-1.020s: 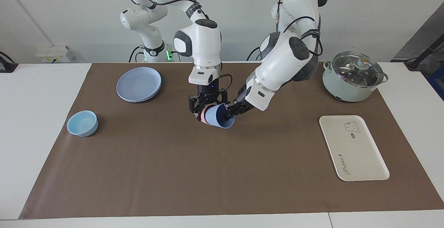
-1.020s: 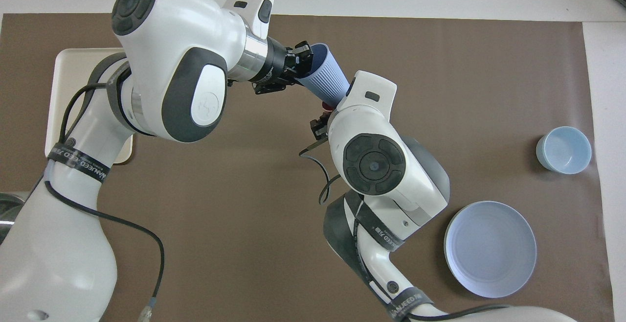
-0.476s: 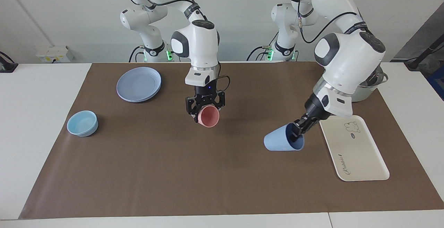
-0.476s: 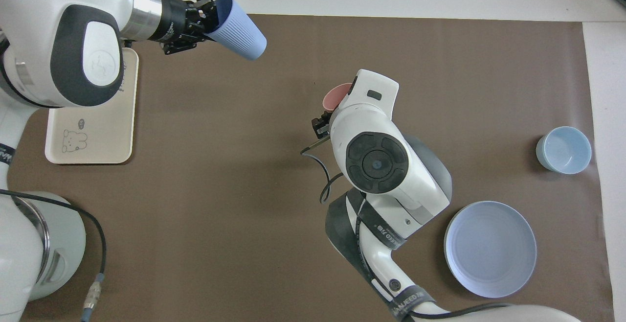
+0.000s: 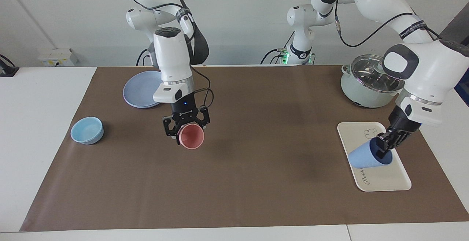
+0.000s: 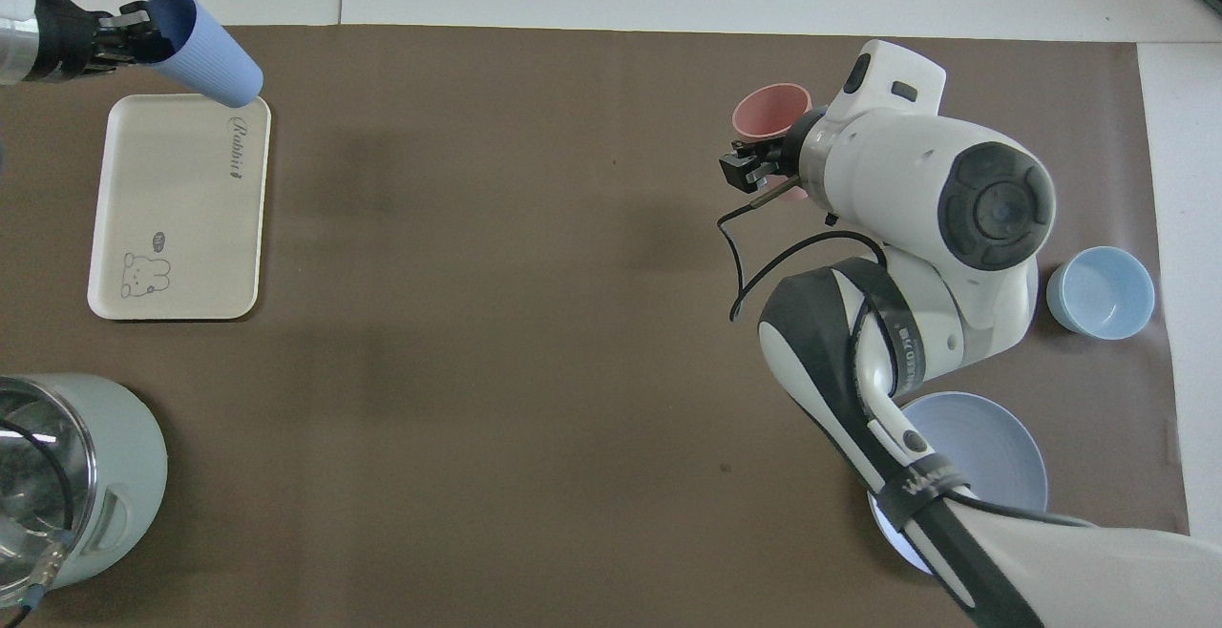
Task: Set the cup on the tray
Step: 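Lower the blue cup onto the tray while the right gripper lowers the pink cup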
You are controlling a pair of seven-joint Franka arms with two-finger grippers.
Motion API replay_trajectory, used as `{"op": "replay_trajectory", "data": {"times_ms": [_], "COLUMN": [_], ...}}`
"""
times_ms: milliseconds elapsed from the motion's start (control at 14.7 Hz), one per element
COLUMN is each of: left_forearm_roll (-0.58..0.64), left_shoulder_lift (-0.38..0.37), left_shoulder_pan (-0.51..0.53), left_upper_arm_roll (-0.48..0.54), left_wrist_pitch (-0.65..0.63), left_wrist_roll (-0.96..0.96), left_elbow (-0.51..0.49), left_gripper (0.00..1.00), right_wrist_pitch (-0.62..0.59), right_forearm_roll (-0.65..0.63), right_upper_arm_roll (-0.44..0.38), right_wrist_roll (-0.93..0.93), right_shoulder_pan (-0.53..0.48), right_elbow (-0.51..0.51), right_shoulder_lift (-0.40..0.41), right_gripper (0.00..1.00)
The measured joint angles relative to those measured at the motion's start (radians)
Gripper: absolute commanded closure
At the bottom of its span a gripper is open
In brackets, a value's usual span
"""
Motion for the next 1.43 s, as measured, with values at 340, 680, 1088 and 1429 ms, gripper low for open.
{"op": "replay_trajectory", "data": {"times_ms": [340,680,1088,1429], "left_forearm_roll": [0.000,0.000,0.000,0.000], "left_shoulder_lift": [-0.084,-0.099,-0.093,-0.070], "left_shoulder_pan": [0.133,0.171,0.171,0.170], "left_upper_arm_roll": [0.000,-0.006,-0.014,-0.015], "left_wrist_pitch": [0.245,0.415,0.449,0.035], "left_wrist_roll": [0.288,0.371,0.371,0.371], "left_elbow": [-0.315,-0.473,-0.489,-0.180], "left_gripper": [1.00,1.00,0.00,0.00], "right_wrist_pitch": [0.011,-0.003,-0.162,-0.318], "right_forearm_roll": [0.509,0.997,1.370,1.391], "right_upper_arm_roll": [-0.005,-0.004,-0.004,-0.004], "right_wrist_roll": [-0.575,-1.006,-1.486,-1.736], "right_shoulder_pan": [-0.132,-0.224,-0.330,-0.460], "right_elbow": [-0.011,-0.042,-0.052,-0.091], "right_shoulder_lift": [0.002,0.038,0.145,0.181], "right_gripper": [1.00,1.00,1.00,1.00]}}
